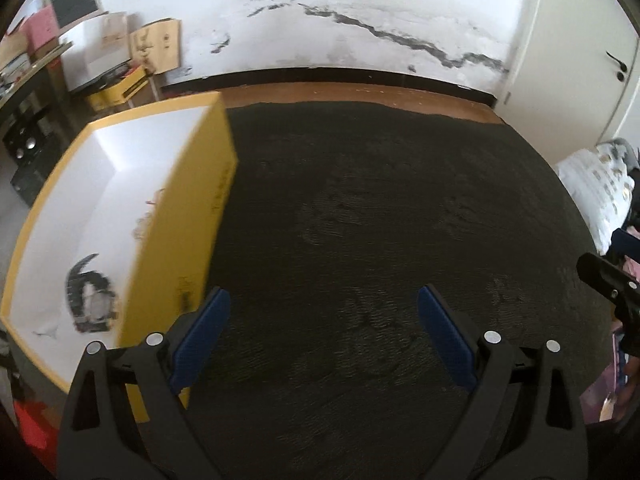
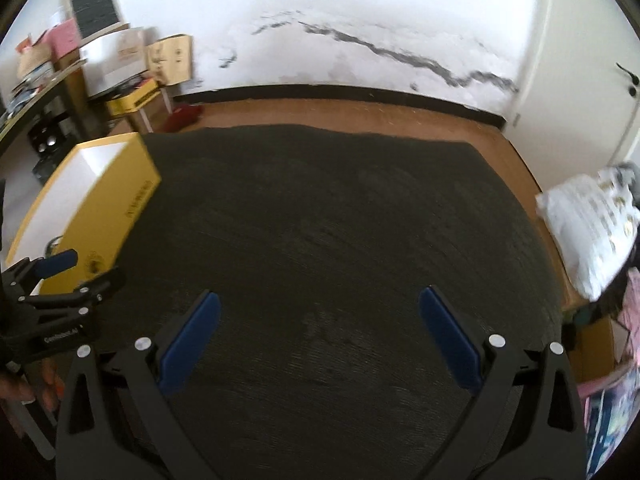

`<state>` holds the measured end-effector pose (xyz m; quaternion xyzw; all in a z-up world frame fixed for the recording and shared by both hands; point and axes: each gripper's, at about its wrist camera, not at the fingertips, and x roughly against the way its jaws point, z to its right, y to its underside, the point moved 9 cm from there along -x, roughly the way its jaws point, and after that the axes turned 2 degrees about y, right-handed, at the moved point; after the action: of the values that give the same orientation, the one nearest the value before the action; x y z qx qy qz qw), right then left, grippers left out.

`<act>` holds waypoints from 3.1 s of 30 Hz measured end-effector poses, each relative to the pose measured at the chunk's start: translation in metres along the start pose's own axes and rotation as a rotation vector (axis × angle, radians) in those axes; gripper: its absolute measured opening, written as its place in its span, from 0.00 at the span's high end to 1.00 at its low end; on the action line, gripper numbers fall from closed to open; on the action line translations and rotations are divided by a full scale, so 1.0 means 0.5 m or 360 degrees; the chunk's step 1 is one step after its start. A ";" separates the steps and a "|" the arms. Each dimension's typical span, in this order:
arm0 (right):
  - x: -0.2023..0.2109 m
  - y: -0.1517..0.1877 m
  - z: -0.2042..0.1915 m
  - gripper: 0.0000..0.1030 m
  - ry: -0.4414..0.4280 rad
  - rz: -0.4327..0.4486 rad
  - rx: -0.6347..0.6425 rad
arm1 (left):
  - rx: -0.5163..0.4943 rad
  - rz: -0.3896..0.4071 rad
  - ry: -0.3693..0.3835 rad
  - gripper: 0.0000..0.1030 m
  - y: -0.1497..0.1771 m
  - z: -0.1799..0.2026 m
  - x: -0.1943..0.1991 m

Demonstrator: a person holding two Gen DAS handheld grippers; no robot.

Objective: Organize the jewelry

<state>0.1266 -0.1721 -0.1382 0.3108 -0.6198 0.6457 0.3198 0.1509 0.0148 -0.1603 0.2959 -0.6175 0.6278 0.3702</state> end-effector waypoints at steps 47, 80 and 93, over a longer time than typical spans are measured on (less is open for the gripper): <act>-0.073 0.018 0.034 0.06 -0.0005 -0.0015 -0.0014 | -0.0023 0.0041 -0.0020 0.08 -0.014 0.033 -0.050; -0.075 0.016 0.039 0.06 0.0001 -0.0006 -0.0018 | -0.0023 0.0030 -0.0017 0.07 -0.016 0.038 -0.054; -0.073 0.017 0.039 0.06 0.0002 -0.0003 -0.0018 | -0.0061 0.0056 -0.0045 0.06 -0.020 0.040 -0.049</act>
<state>0.1418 -0.1927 -0.1714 0.3091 -0.6231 0.6419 0.3226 0.1710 -0.0079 -0.1736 0.2867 -0.6395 0.6181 0.3560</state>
